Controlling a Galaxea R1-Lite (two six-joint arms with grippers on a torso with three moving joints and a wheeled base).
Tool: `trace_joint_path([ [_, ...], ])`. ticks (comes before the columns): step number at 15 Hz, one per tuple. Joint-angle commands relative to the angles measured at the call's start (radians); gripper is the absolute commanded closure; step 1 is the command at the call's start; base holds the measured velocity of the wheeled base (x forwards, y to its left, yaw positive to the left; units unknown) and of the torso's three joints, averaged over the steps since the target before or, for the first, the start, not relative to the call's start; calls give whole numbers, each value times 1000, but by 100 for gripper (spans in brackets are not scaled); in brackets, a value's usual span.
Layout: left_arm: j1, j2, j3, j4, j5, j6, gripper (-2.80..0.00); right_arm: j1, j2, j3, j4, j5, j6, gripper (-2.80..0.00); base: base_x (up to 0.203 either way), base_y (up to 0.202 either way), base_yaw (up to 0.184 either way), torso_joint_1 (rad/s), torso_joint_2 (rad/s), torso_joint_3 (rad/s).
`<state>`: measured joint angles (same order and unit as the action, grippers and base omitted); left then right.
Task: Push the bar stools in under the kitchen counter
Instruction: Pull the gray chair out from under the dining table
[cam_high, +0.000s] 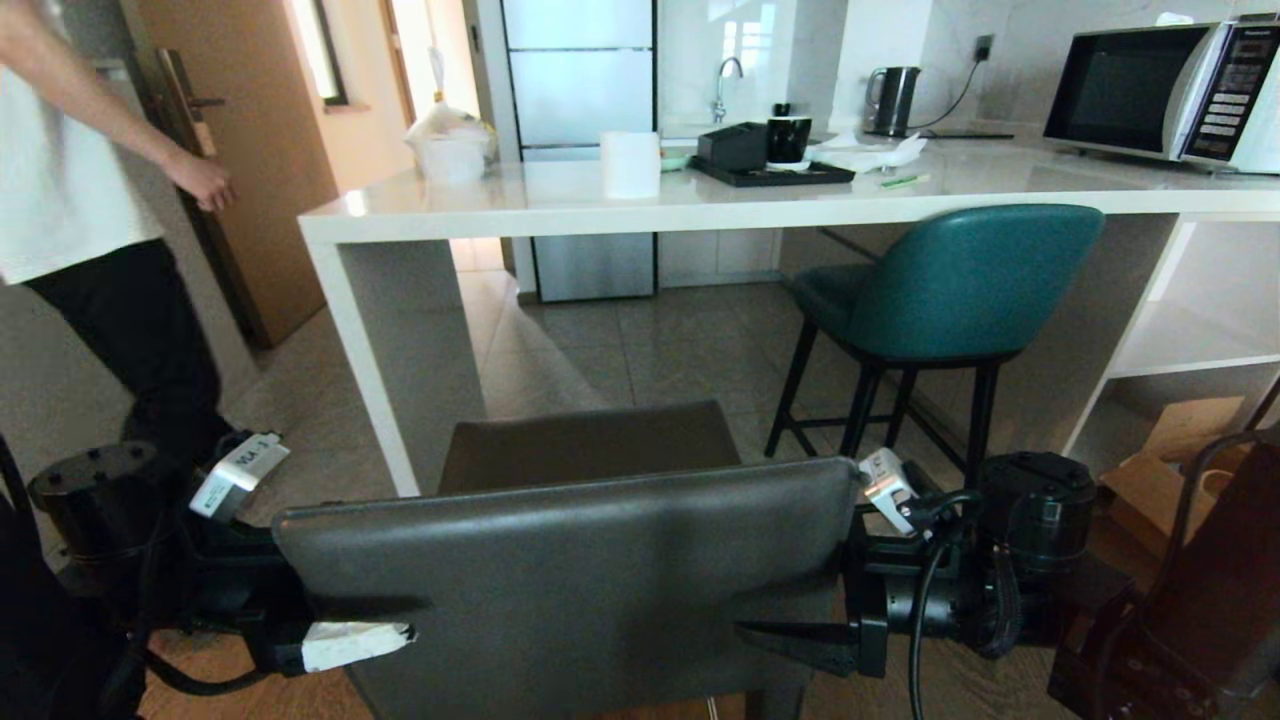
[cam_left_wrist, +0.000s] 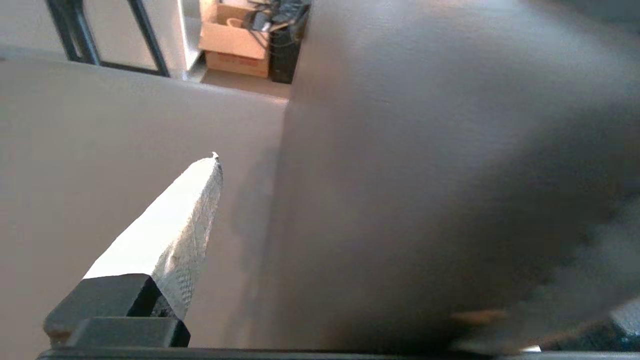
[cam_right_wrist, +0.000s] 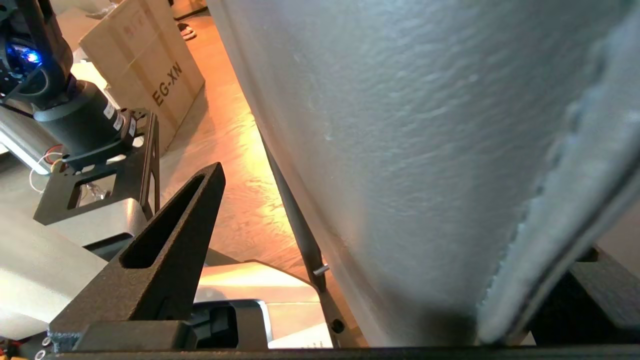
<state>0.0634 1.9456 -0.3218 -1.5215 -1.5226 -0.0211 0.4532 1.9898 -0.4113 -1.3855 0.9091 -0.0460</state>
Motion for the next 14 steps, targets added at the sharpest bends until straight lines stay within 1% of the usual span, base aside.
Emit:
trace_joint_path([
  [1, 1, 17, -8, -9, -8, 0, -280, 1, -6, 0, -12, 7, -2, -280, 0, 0, 0, 0, 0, 0],
  [5, 3, 27, -26, -9, -7, 0, -280, 1, -6, -1, -12, 8, -2, -280, 0, 0, 0, 0, 0, 0],
  [7, -2, 26, -31, -9, -7, -11, -280, 1, -6, 0, -12, 7, -2, -280, 0, 0, 0, 0, 0, 0],
  [14, 6, 10, -16, -9, -7, -13, -280, -1, -6, -1, -12, 5, 0, -280, 0, 0, 0, 0, 0, 0],
])
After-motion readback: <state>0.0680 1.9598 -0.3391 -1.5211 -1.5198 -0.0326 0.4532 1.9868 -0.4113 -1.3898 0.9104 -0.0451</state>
